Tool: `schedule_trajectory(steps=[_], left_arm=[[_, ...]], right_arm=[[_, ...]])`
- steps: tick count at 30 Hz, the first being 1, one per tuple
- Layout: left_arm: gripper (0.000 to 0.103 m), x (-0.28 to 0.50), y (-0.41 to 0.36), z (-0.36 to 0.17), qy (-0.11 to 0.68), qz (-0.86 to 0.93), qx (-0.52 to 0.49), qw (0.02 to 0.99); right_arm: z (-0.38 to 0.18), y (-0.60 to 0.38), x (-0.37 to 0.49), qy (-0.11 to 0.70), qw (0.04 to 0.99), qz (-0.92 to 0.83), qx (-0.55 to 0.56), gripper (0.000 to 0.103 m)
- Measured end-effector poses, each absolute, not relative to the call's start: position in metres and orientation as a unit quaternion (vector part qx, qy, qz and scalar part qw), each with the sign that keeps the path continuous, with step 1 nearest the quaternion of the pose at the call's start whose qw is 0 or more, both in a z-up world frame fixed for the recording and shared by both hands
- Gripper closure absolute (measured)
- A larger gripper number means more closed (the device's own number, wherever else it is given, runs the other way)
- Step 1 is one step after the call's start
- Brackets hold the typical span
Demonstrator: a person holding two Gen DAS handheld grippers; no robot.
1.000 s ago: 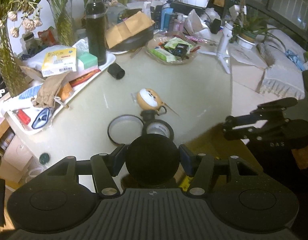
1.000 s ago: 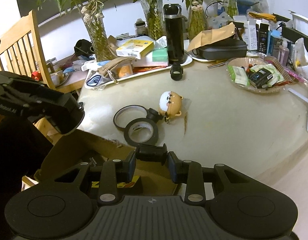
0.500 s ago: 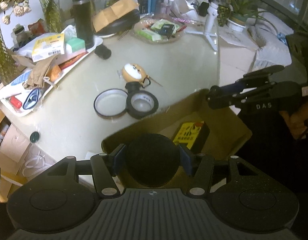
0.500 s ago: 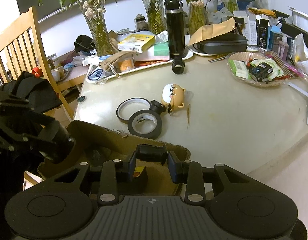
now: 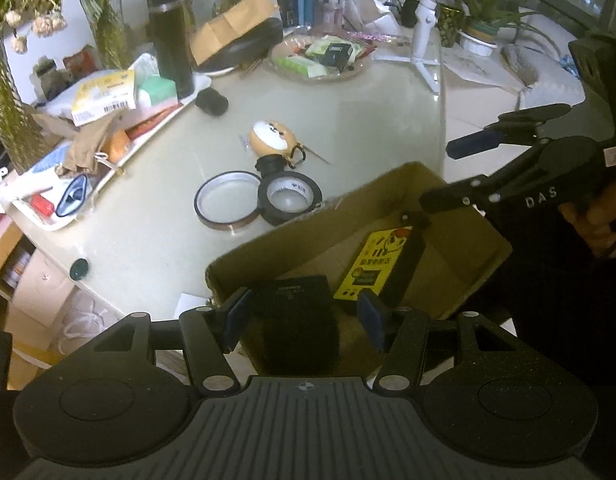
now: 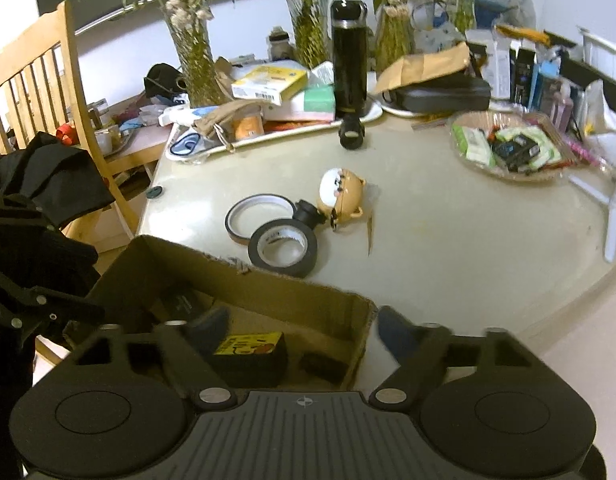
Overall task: Organize rigid objects
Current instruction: 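Open the right tool to drop the spool into the box while the left tool releases the cylinder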
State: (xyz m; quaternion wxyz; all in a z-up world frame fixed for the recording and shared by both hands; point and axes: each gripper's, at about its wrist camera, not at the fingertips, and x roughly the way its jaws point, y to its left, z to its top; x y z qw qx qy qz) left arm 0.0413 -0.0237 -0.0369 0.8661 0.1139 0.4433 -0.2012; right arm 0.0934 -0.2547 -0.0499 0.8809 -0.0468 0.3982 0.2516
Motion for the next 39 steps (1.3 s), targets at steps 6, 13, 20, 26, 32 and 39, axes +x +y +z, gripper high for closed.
schedule_trajectory(steps=[6, 13, 20, 26, 32, 39], left_arm=[[0.046, 0.037, -0.022, -0.036, 0.443, -0.198, 0.114, 0.867], [0.046, 0.035, -0.015, -0.034, 0.437, -0.186, 0.104, 0.874], [0.046, 0.037, -0.015, -0.034, 0.434, -0.180, 0.102, 0.877], [0.046, 0.039, -0.013, -0.033, 0.431, -0.176, 0.101, 0.879], [0.046, 0.042, -0.011, -0.030, 0.426, -0.173, 0.099, 0.883], [0.045, 0.048, -0.009, -0.031, 0.427, -0.168, 0.097, 0.883]], right_arm=[[-0.050, -0.252, 0.091, 0.395, 0.882, 0.252, -0.060, 0.001], [-0.051, -0.248, 0.091, 0.397, 0.880, 0.249, -0.073, 0.000], [-0.052, -0.248, 0.092, 0.400, 0.881, 0.243, -0.072, 0.000], [-0.052, -0.249, 0.092, 0.400, 0.881, 0.242, -0.069, 0.000], [-0.052, -0.250, 0.092, 0.401, 0.882, 0.238, -0.066, 0.000], [-0.052, -0.249, 0.094, 0.401, 0.882, 0.237, -0.068, 0.000]])
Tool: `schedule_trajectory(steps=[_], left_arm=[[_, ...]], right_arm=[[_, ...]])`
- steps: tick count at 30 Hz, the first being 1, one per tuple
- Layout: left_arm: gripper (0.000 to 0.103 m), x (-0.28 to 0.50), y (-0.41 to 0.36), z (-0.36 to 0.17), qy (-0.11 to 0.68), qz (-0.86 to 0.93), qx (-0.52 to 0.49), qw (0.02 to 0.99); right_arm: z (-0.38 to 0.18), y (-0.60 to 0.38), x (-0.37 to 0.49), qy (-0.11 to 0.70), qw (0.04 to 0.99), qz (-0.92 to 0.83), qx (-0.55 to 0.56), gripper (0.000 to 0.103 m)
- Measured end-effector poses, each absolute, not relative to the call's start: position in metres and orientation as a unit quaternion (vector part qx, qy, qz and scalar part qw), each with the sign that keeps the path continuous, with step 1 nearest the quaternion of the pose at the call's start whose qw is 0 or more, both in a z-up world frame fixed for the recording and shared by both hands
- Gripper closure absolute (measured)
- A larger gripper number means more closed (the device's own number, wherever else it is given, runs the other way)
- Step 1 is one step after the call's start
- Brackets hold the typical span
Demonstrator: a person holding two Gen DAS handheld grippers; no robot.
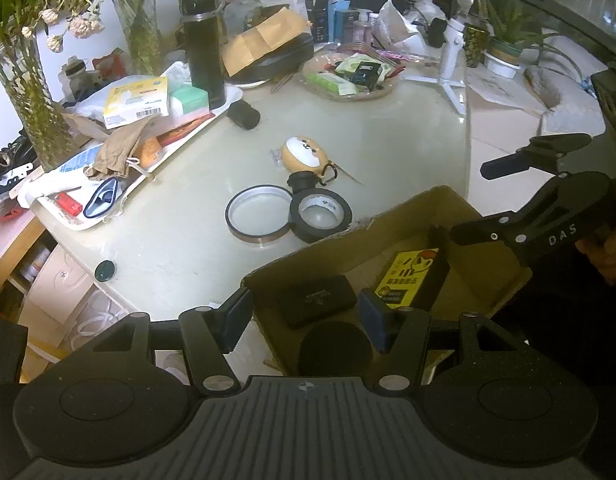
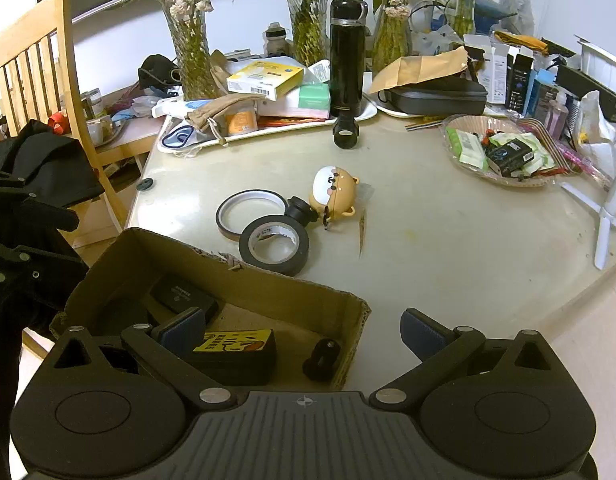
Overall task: Organize rigid objects
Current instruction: 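Open the right tool to drop the spool into the box while the left tool releases the cylinder, then move the right tool from the box to the black tape roll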
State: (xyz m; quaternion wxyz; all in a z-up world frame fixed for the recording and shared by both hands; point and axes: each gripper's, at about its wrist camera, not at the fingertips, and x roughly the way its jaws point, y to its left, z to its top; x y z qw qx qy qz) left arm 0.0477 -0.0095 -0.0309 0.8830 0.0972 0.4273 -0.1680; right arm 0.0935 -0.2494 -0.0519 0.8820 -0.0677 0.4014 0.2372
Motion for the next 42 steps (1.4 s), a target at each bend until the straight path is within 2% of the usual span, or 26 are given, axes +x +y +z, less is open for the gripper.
schedule_trajectory(steps=[27, 42], left_arm=[[0.046, 0.059, -0.007, -0.030, 0.417, -0.174, 0.087, 0.888], [0.046, 0.065, -0.006, -0.029, 0.411, -0.184, 0.075, 0.890]], right_arm=[[-0.041, -0.230, 0.119, 0.426, 0.869, 0.246, -0.054, 0.000], [-0.053, -0.193, 0.176, 0.470, 0.845, 0.252, -0.041, 0.000]])
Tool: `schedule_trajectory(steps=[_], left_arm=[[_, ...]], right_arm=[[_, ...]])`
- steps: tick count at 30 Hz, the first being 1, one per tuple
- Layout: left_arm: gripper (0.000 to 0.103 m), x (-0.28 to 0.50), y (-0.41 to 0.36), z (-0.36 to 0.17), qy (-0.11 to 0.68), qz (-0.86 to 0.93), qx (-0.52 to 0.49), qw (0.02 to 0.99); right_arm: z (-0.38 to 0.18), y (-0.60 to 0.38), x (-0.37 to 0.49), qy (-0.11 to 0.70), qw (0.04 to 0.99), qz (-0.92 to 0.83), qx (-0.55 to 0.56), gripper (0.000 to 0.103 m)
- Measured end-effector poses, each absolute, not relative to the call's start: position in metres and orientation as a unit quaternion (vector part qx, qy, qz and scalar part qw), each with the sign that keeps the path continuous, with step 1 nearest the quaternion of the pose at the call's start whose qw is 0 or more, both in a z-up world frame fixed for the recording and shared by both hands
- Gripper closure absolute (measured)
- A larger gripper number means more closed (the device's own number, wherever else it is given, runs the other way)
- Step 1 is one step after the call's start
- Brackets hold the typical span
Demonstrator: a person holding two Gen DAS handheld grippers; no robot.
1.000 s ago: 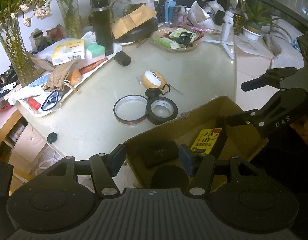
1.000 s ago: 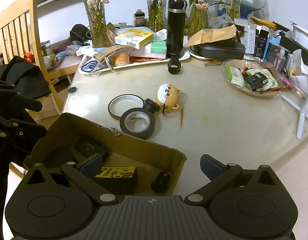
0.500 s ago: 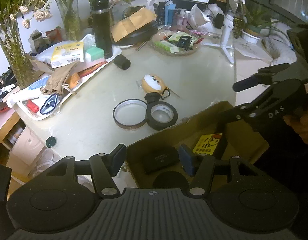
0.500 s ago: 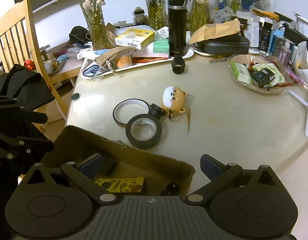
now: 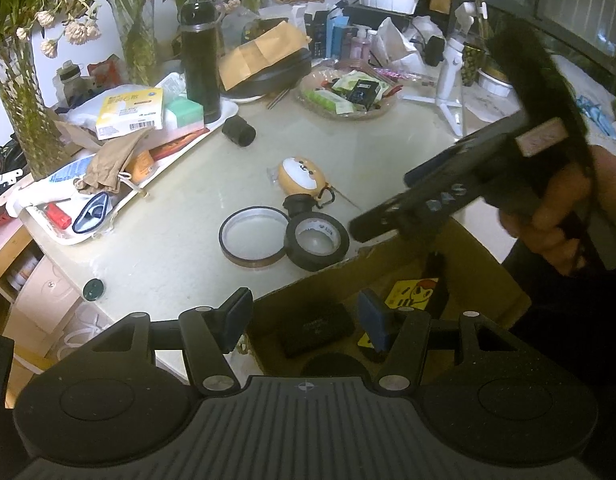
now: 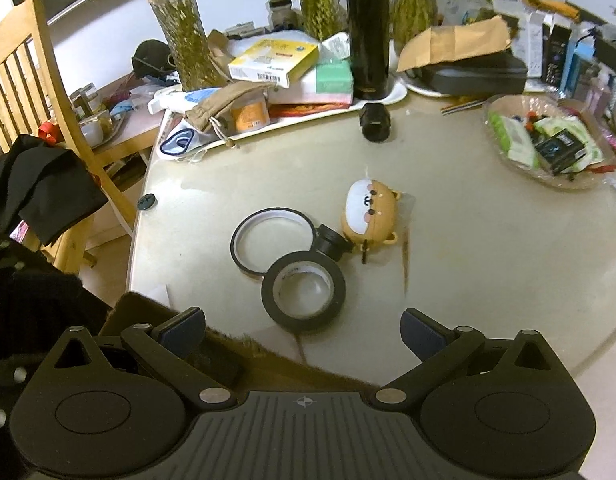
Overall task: Organize rigid objects
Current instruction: 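Move the right tool from the box to the black tape roll, then close the right tool on the black electrical tape roll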
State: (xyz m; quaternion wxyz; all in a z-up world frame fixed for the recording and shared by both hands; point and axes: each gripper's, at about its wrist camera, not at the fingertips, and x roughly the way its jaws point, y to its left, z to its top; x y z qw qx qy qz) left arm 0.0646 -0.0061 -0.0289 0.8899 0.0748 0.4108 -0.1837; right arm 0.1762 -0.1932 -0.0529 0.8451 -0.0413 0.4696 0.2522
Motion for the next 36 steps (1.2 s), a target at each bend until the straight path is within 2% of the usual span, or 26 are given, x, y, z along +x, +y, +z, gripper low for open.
schedule_trajectory(steps=[21, 24, 30, 36], left_arm=[[0.045, 0.064, 0.008, -0.018, 0.403, -0.165, 0.065, 0.898], [0.045, 0.063, 0.010, -0.019, 0.405, -0.164, 0.064, 0.897], [0.045, 0.066, 0.014, -0.020, 0.407, -0.161, 0.060, 0.897], [0.045, 0.068, 0.017, -0.021, 0.408, -0.158, 0.056, 0.897]], right_arm=[[-0.102, -0.159, 0.234, 0.538, 0.809, 0.236, -0.027, 0.001], [-0.108, -0.154, 0.237, 0.541, 0.807, 0.233, -0.028, 0.006], [-0.119, -0.149, 0.242, 0.551, 0.805, 0.220, -0.027, 0.011], [-0.123, -0.147, 0.243, 0.555, 0.802, 0.219, -0.024, 0.023]])
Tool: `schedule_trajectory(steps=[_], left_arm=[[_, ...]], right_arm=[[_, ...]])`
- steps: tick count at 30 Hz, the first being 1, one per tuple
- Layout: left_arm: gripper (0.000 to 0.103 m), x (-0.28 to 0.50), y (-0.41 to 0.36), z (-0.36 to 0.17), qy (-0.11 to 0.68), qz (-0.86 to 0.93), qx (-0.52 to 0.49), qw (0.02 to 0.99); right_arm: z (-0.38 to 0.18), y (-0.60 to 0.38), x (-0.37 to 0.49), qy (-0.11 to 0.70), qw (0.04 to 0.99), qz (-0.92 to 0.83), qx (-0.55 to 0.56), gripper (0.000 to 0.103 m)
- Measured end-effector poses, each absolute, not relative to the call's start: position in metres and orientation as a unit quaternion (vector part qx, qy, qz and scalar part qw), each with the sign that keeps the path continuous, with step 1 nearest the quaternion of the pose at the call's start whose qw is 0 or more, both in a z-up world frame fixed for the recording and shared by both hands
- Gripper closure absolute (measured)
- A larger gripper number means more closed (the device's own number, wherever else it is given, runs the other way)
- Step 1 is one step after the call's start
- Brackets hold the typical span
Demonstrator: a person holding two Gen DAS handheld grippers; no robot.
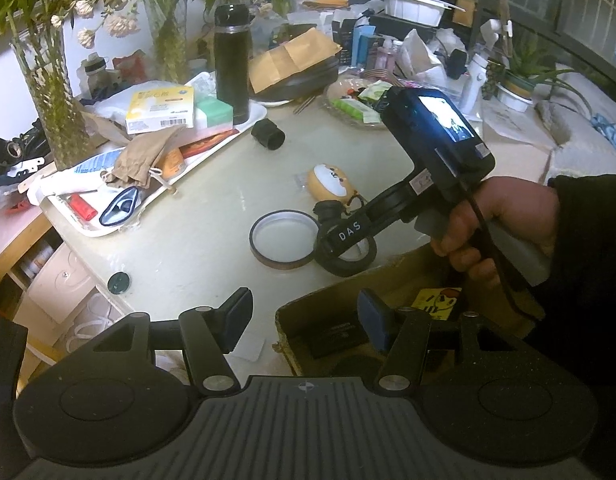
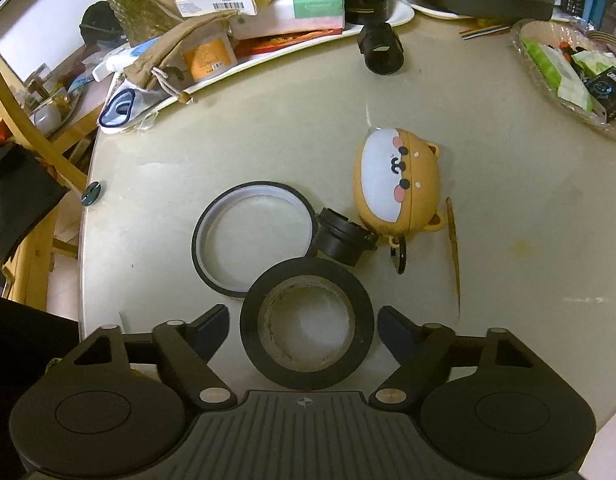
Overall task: Organize rigid objects
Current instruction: 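Close the right tool on the black electrical tape roll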
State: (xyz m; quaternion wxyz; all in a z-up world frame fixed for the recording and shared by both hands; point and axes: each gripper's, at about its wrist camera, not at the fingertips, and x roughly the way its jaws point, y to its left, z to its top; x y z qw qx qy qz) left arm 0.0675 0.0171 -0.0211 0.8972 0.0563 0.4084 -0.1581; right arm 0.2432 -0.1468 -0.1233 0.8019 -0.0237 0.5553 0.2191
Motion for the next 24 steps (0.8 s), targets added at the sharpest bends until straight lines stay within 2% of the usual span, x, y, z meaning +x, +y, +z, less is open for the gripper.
schedule_trajectory(steps=[2, 10, 24], left_arm=[[0.045, 0.068, 0.017, -0.021, 0.409, -0.158, 0.056, 0.897], [0.046, 0.070, 0.020, -0.021, 0.408, -0.155, 0.055, 0.898], [0.045, 0.078, 0.026, -0.019, 0.405, -0.141, 0.051, 0.902]], right_arm=[[-0.124, -0.145, 0.243, 0.555, 0.803, 0.216, -0.031, 0.027], [-0.118, -0.150, 0.241, 0.550, 0.804, 0.224, -0.020, 0.028], [-0.065, -0.183, 0.223, 0.494, 0.833, 0.247, -0.009, 0.028]])
